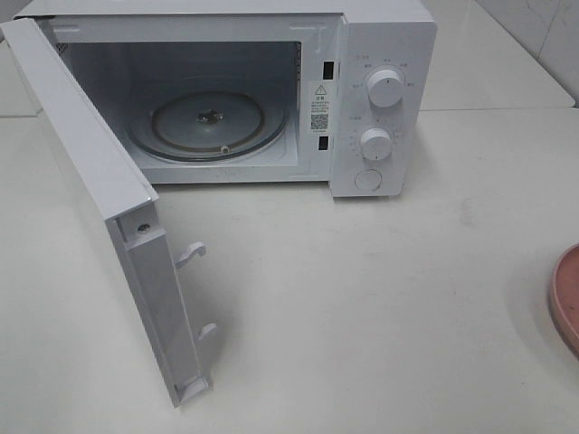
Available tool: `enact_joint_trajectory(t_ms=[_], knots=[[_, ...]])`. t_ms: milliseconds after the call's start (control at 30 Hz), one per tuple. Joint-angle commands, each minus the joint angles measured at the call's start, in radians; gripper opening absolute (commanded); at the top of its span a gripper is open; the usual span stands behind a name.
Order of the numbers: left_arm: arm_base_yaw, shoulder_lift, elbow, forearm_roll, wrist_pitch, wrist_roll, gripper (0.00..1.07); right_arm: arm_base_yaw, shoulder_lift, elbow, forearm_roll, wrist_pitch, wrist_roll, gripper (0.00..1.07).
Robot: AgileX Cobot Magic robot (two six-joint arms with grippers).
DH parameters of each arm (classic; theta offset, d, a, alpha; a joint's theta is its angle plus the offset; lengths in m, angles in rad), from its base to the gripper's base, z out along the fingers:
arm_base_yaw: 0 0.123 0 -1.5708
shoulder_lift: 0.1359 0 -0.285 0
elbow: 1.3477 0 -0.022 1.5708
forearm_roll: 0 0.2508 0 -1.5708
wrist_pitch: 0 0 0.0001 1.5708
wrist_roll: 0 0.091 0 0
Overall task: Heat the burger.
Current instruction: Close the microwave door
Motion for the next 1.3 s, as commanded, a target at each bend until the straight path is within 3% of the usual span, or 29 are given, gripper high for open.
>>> enact_joint_trajectory(t_ms=[33, 100, 567, 1300], knots=[[0.003, -0.005, 0.003, -0.003, -0.013, -0.007, 0.98, -0.04, -0.056, 0.029, -0.002, -0.01, -0.011, 0.75], [0.003, -0.005, 0.003, -0.003, -0.013, -0.007, 0.98, -0.097, -0.135, 0.037, 0.001, -0.025, -0.02, 0.75], [0.003, -0.005, 0.003, -0.003, -0.013, -0.007, 0.98, -0.235, -0.33, 0.037, 0.024, -0.026, -0.041, 0.75], [0.003, -0.005, 0.003, -0.004, -0.013, -0.007, 0.98, -0.247, -0.357, 0.037, 0.026, -0.026, -0.04, 0.75]])
